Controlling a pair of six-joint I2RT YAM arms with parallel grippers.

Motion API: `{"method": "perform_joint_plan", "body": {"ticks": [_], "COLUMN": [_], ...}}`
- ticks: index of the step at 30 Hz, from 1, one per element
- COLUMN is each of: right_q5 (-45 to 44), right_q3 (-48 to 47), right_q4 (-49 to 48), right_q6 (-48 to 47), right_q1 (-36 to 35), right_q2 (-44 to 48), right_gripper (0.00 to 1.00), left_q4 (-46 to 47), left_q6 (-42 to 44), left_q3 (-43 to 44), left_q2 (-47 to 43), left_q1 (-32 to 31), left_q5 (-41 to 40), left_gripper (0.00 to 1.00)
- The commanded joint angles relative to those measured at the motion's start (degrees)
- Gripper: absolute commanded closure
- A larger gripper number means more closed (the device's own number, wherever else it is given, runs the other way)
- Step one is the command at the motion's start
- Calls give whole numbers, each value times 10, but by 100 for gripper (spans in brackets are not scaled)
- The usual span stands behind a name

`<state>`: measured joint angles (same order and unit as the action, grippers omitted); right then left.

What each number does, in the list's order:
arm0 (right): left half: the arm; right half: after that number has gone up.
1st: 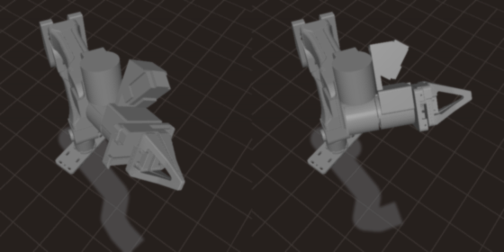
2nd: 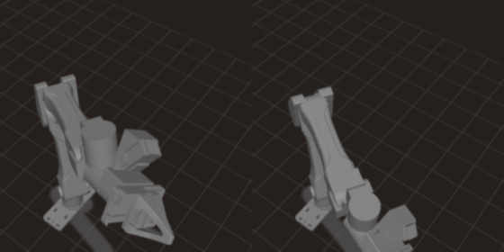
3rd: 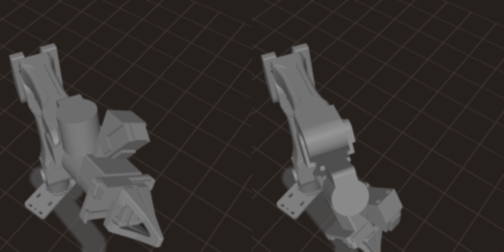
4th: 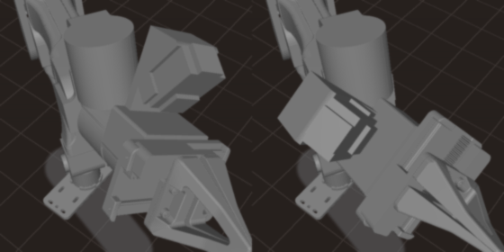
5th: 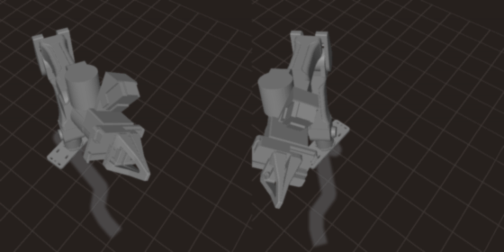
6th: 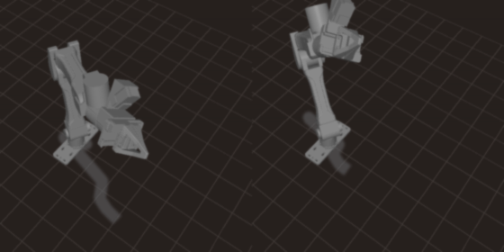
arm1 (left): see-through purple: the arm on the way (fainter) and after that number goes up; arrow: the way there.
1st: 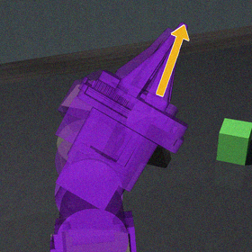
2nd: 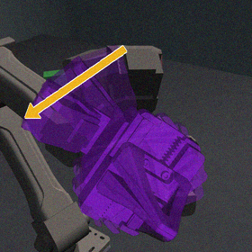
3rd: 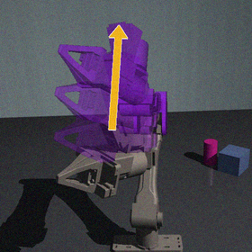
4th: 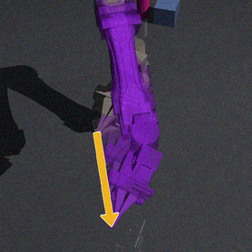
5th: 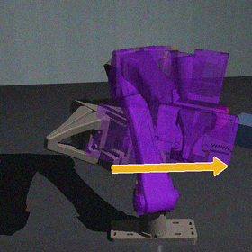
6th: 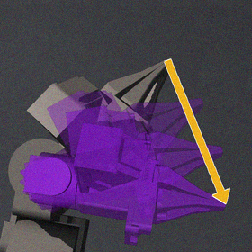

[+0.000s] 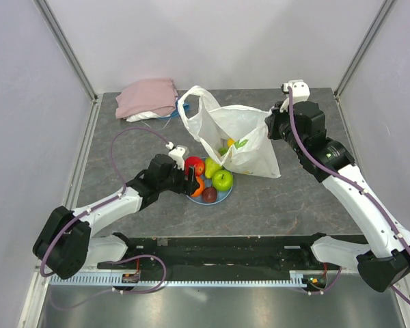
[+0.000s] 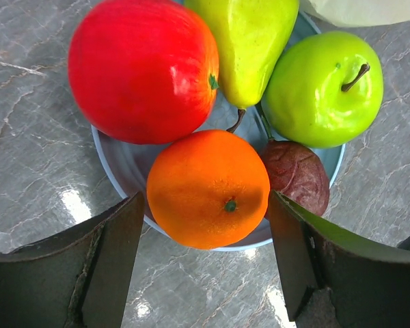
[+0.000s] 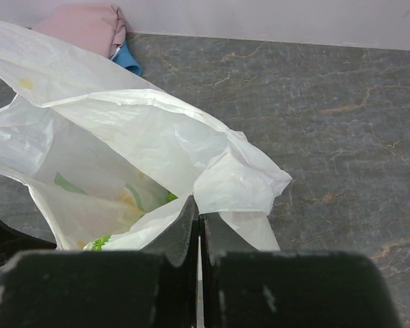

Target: Place the fruits into the plastic bag

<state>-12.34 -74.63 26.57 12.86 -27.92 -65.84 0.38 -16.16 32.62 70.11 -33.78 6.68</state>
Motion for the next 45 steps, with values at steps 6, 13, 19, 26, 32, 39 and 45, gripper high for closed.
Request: {"method": "perform_joint_plan", "body": {"ticks": [6,13,19,26,32,39,45], "right_q5": [5,6,11,16,18,17,17], "right_q3": [6,12,12,14,15,17,18], "right_q4": [-20,-21,-22,-24,-24,-24,-24], "right_q6": [6,6,8,10,12,11,11], "right_q1": [4,7,9,10,11,13,14], "right_q2": [5,2,2,2,4,10,10], "right_gripper": [100,100,100,100,100,100,100], "left_q4": [23,22,3,1,1,0,0], "left_q6": [28,33,40,49,61,68,68], "left_q3": [19,27,35,39,43,48,42], "left_q2": [29,39,48,53,68,62,35], "left_q1": [-6,-16,-37,-59,-65,-74,-76], "left_q5": [18,7,-39,-85,-100,-112,-101], "left_gripper": [20,20,17,14,16,32,44]}}
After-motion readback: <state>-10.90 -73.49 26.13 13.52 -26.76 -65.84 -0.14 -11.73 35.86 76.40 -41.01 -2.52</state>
